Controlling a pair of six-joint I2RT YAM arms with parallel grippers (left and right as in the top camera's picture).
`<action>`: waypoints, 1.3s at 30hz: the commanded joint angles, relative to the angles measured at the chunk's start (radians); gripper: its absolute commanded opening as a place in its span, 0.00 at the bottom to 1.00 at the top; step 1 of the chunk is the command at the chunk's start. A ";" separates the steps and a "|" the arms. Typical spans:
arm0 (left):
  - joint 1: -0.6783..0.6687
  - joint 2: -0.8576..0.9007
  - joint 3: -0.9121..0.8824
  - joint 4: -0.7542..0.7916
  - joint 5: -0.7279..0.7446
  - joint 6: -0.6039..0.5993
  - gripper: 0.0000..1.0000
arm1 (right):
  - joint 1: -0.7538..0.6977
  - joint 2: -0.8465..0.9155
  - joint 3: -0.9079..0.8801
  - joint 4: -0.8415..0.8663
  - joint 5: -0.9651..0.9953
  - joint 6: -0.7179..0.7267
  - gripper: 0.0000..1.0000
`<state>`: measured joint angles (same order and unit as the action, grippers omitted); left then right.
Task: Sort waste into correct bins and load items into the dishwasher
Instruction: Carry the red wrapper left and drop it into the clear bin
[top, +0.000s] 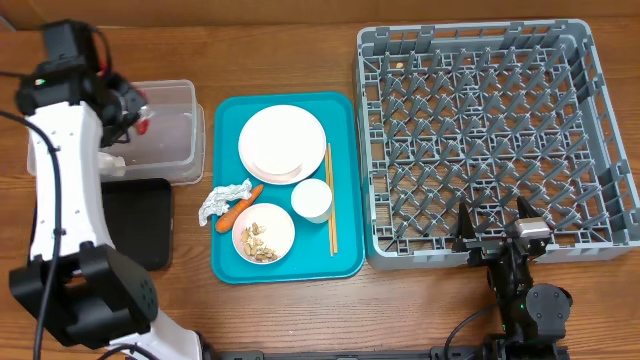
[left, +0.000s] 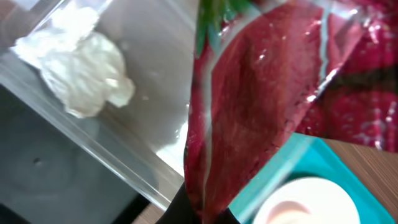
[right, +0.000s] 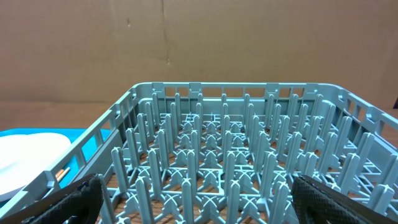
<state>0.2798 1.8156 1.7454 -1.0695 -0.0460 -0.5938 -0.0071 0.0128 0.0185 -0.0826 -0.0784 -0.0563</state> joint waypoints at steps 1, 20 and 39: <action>0.024 0.071 -0.009 0.001 0.002 -0.039 0.04 | -0.006 -0.010 -0.011 0.005 -0.002 0.005 1.00; 0.218 0.209 0.010 0.100 0.322 -0.031 0.43 | -0.006 -0.010 -0.011 0.005 -0.002 0.005 1.00; 0.103 -0.083 0.130 -0.174 0.559 0.286 0.69 | -0.006 -0.010 -0.011 0.005 -0.002 0.005 1.00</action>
<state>0.4316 1.8038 1.8488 -1.1870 0.4732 -0.4129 -0.0071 0.0128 0.0185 -0.0826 -0.0788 -0.0559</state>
